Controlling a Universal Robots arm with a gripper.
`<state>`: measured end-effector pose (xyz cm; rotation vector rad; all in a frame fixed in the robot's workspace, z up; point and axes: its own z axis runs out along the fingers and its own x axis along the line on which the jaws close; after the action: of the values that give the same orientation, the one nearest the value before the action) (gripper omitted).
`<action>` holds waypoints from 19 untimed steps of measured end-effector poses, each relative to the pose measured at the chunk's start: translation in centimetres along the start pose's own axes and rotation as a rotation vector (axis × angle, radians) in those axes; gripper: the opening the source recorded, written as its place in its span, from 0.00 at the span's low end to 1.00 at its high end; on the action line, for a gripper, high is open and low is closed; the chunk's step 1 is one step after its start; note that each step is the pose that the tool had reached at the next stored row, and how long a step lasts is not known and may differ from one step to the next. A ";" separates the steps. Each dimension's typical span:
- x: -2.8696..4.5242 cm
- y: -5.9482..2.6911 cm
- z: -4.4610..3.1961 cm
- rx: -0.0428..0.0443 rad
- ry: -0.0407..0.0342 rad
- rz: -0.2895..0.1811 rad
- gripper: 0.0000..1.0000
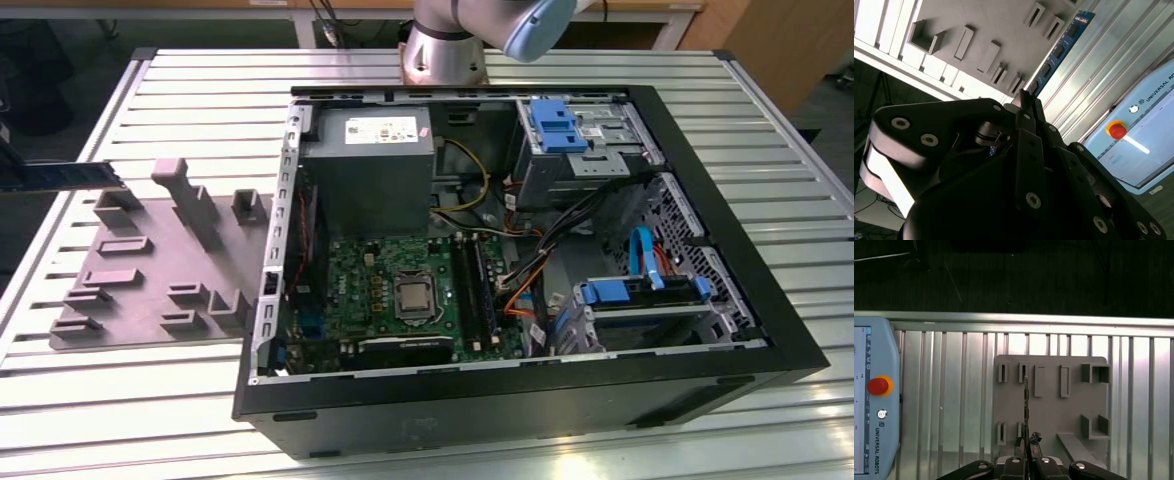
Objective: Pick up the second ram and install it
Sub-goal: 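Pick up the second ram and move it above second insertion slot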
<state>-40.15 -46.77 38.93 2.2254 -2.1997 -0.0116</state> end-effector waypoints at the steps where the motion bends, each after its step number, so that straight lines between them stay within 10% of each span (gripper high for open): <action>1: 0.00 -0.03 0.00 0.0000 0.0000 0.000 0.14; 19: 0.01 -0.52 -0.01 -0.0001 0.0000 0.000 0.14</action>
<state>-39.63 -46.77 38.93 2.2255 -2.1995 -0.0117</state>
